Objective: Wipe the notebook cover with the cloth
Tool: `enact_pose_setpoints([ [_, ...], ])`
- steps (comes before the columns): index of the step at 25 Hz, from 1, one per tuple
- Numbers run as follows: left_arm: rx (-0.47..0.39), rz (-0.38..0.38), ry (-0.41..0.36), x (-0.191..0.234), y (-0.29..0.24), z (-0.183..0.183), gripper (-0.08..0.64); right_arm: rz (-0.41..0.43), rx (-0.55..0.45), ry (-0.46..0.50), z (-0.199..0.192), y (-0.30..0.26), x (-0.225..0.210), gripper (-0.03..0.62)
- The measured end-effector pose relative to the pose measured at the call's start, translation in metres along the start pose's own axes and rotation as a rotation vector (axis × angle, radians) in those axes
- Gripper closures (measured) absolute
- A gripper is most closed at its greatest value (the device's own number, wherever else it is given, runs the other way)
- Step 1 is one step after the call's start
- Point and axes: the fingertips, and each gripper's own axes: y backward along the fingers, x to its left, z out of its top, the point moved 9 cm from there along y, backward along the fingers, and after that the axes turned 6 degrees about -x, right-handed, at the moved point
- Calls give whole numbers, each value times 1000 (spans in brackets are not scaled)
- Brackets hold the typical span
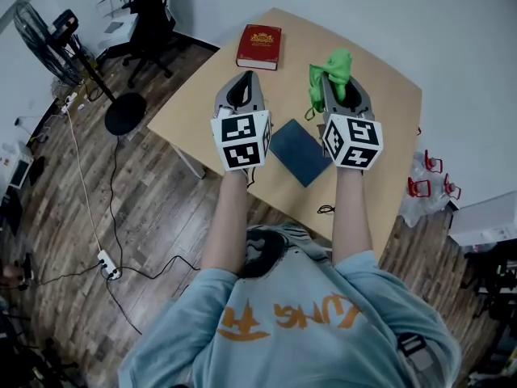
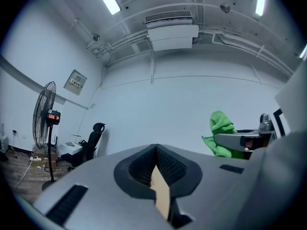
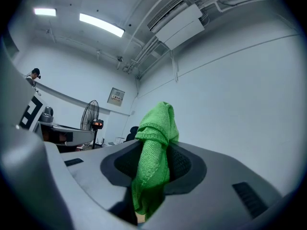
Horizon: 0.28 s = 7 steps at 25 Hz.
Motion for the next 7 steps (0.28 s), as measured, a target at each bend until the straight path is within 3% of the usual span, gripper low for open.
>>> enact_pose_setpoints([
  [7,-14,3,4,10,0,1,545,-14,-8,2,-1,-3,3,471],
])
